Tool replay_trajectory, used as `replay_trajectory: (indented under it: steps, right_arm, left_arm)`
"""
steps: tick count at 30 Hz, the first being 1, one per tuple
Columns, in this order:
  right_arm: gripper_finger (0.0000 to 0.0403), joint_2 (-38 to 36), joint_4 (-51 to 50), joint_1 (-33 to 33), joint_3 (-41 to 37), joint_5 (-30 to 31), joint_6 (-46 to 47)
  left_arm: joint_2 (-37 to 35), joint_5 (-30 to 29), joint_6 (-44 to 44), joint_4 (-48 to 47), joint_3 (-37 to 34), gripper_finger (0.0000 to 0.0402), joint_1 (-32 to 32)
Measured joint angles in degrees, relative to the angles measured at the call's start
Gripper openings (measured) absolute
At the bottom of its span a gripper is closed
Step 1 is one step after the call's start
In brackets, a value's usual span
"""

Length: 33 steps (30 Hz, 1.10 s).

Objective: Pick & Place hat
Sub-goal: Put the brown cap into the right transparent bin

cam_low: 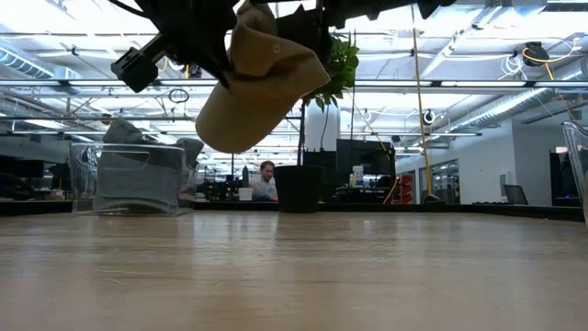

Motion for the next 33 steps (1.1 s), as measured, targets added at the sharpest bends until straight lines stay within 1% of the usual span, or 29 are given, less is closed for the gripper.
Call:
replay_trajectory:
  steps: [2,7,11,13,16,19,22,25,28,29,31,33]
  right_arm:
    - [0.0208,0.0,-0.3,0.5,0.0,0.6,0.0]
    - [0.0208,0.0,-1.6,0.9,0.0,6.9,-1.3]
    - [0.0208,0.0,-1.6,-0.3,0.0,7.8,-1.5]
    - [0.0208,0.0,-2.4,-1.1,0.0,9.3,-2.2]
    - [0.0208,-1.0,-6.0,-2.3,-0.1,13.1,-4.1]
    - [0.0208,-1.9,-9.6,-4.3,0.0,16.3,-4.8]
    - [0.0208,-3.2,-15.6,-6.1,-0.3,16.7,-4.8]
    - [0.0208,-4.3,-15.6,-7.5,0.0,16.6,-5.1]
    - [0.0208,-6.7,-18.2,-8.7,-0.2,15.8,-6.9]
    - [0.0208,-7.0,-17.7,-9.3,-0.1,14.2,-7.0]
    - [0.0208,-8.9,-19.9,-10.9,-0.1,8.6,-5.5]
    - [0.0208,-10.2,-20.4,-13.1,-0.2,-1.1,-1.9]
  left_arm:
    - [0.0,0.0,0.0,0.0,0.0,0.0009,0.3]
    - [0.0,-0.2,0.5,0.0,0.0,0.0005,0.6]
    - [0.0,-0.2,-0.6,0.1,0.0,0.0009,1.0]
    - [0.0,-0.2,-1.8,0.1,0.0,0.0006,1.0]
    - [0.0,-0.1,-3.4,0.1,0.0,0.0006,1.0]
    - [0.0,1.4,-4.9,0.1,0.0,0.0008,0.7]
    - [0.0,2.9,-6.8,0.0,0.0,0.0005,0.0]
    - [0.0,3.2,-9.0,-0.3,0.0,0.0008,-0.6]
    - [0.0,3.1,-10.2,-1.4,0.0,0.0005,-0.7]
    - [0.0,2.9,-10.8,-2.0,0.0,0.0005,-0.6]
    - [0.0,1.3,-11.4,-3.0,0.0,0.0006,-0.6]
    - [0.0,-0.7,-11.2,-3.7,0.0,0.0007,-0.6]
